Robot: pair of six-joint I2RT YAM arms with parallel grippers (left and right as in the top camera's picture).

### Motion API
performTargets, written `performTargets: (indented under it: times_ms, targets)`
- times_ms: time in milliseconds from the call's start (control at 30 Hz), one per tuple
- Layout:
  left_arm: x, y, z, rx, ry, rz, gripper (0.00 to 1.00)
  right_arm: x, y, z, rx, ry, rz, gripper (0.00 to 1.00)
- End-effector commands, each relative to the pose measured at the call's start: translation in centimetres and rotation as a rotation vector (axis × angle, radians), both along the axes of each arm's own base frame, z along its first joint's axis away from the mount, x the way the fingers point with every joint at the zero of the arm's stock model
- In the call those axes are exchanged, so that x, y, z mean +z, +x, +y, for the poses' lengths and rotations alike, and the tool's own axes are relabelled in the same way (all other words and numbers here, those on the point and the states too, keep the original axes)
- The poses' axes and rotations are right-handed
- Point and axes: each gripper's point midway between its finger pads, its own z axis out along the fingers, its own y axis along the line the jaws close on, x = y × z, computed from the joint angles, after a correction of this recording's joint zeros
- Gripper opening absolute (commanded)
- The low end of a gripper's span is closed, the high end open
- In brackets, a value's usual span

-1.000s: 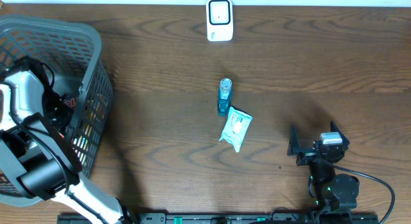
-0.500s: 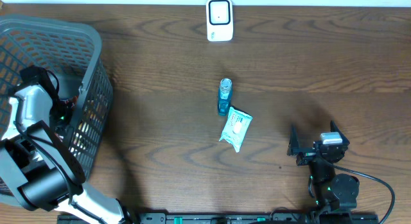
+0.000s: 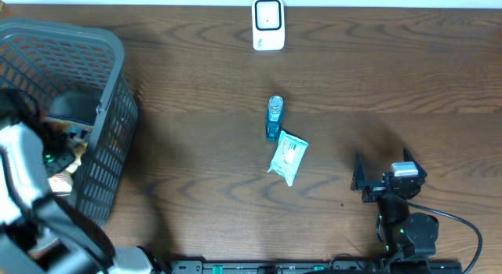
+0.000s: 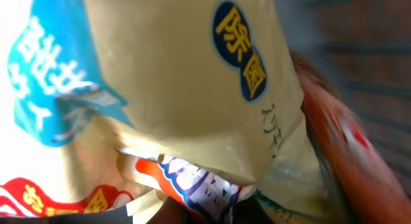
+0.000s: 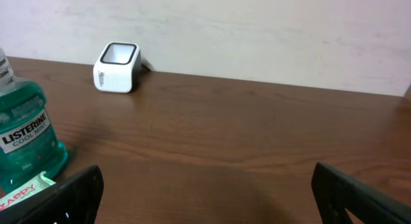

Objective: Scan the item barcode
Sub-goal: 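Lift the yellow wipes pack out and carry it toward the scanner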

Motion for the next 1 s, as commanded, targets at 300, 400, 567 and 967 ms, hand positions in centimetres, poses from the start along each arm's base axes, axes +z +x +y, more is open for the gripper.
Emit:
performTargets:
  times_ms: [300,400,567,967]
  targets:
    - [16.8,2.1,-0.9,-0.305,0.397,-0.461,0.07,-0.1,0.0,-0.3,-0.016,0.012,0.005,0.99]
    - [21.0,3.9,-2.7,-0.457,0.474,-0.630,0.07,-0.1,0.0,-0.3,-0.016,0.012,0.005,0.99]
    - [28.4,6.5,-8.5,-0.802,0.599,-0.937,0.07,-0.1,0.0,-0.3,-0.016,0.012,0.005,0.99]
    - [32.2,6.7,-28.5,-1.682,0.916,-1.151,0.07,-0.1,0.0,-0.3,-0.016,0.012,0.005,0.99]
